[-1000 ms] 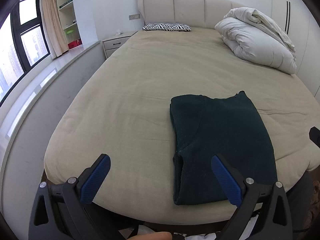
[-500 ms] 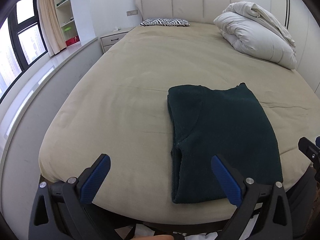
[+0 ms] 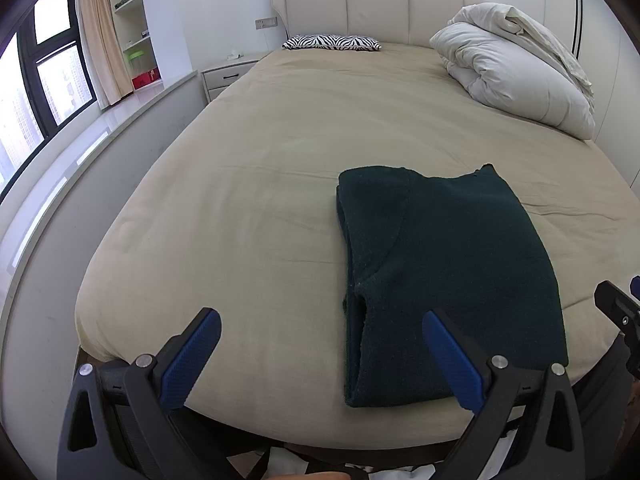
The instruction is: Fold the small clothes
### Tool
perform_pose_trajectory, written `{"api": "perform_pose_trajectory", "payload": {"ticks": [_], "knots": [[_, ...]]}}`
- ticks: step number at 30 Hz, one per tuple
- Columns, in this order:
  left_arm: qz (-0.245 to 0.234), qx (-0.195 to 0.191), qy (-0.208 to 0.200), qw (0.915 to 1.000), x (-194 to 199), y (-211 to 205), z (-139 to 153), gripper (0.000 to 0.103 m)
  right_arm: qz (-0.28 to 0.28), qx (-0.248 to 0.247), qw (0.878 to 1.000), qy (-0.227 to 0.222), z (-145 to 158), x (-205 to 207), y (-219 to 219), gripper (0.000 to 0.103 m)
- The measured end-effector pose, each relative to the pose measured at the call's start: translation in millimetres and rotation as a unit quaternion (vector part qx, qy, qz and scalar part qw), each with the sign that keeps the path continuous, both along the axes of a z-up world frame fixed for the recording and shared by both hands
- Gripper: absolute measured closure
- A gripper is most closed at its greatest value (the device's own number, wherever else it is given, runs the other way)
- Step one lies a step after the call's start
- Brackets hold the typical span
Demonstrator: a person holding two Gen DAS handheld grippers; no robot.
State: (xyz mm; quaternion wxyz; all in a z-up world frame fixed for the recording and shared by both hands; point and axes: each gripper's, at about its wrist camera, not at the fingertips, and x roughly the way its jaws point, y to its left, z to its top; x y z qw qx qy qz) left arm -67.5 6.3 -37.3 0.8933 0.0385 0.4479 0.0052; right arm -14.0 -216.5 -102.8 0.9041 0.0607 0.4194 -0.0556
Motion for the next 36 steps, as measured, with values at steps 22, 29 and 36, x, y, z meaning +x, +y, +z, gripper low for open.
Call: {"api": "perform_pose_trajectory", "payload": {"ticks": [22,29,36], "knots": [[-0.002,-0.002,0.003,1.0,0.1,-0.3,-1.8,0.0,0.003,0.004,1.0,0.007,-5.6,2.1,8.8,0.0],[-0.002,-0.002,0.003,1.0,-0.2,-1.0,-1.8,0.0,0.002,0.004,1.0,0.007,-5.7,1.4,9.7,0.0],[-0.003,-0.002,0.004,1.0,0.0,-0.7,-2.5,0.0,0.002,0.004,1.0,0.007,-5.7,1.2,11.0,0.0]]}}
